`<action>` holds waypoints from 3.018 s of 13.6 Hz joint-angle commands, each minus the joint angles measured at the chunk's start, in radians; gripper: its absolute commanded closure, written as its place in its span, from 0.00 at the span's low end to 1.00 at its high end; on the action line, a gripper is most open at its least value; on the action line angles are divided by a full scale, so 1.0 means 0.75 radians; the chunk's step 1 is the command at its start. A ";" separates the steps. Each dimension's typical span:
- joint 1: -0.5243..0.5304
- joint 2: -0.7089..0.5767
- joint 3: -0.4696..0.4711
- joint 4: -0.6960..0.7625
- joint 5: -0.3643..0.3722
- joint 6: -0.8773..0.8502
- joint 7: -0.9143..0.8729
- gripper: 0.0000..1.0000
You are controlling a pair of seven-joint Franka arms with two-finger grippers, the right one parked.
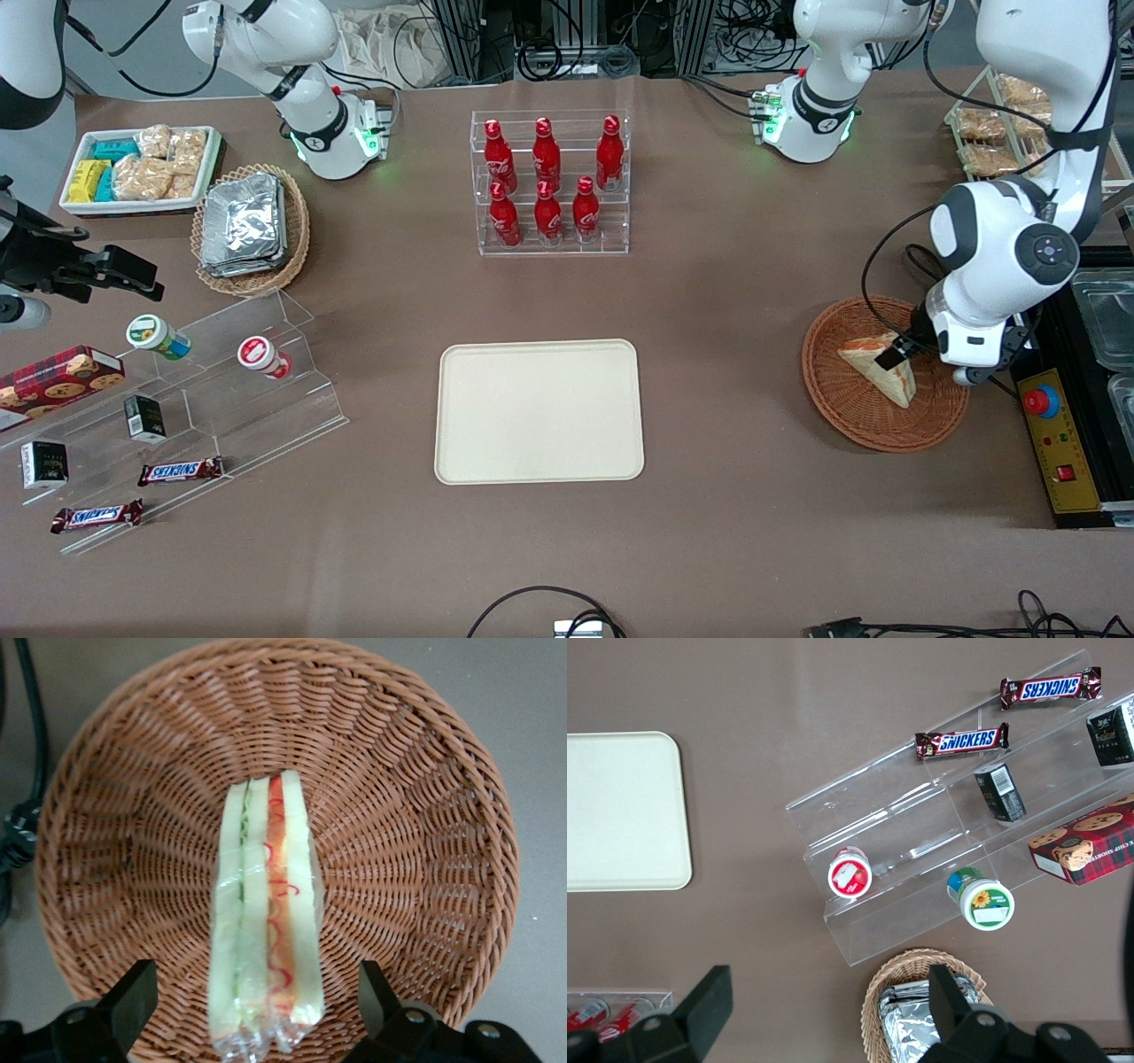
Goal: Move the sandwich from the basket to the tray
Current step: 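Lower the open left gripper over the sandwich wedge in the basket, then close the left gripper on the sandwich and lift it from the basket, then carry the held sandwich with the left gripper over the cream tray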
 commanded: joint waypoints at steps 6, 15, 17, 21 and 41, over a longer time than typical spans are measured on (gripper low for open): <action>-0.015 0.071 0.002 -0.075 -0.007 0.190 -0.031 0.02; -0.015 0.016 0.002 -0.067 0.001 0.119 0.144 0.96; -0.015 -0.044 0.002 -0.061 0.001 0.061 0.244 0.96; -0.019 -0.168 -0.014 -0.008 0.014 -0.072 0.485 0.93; -0.151 0.027 -0.568 0.698 0.183 -0.520 0.257 0.86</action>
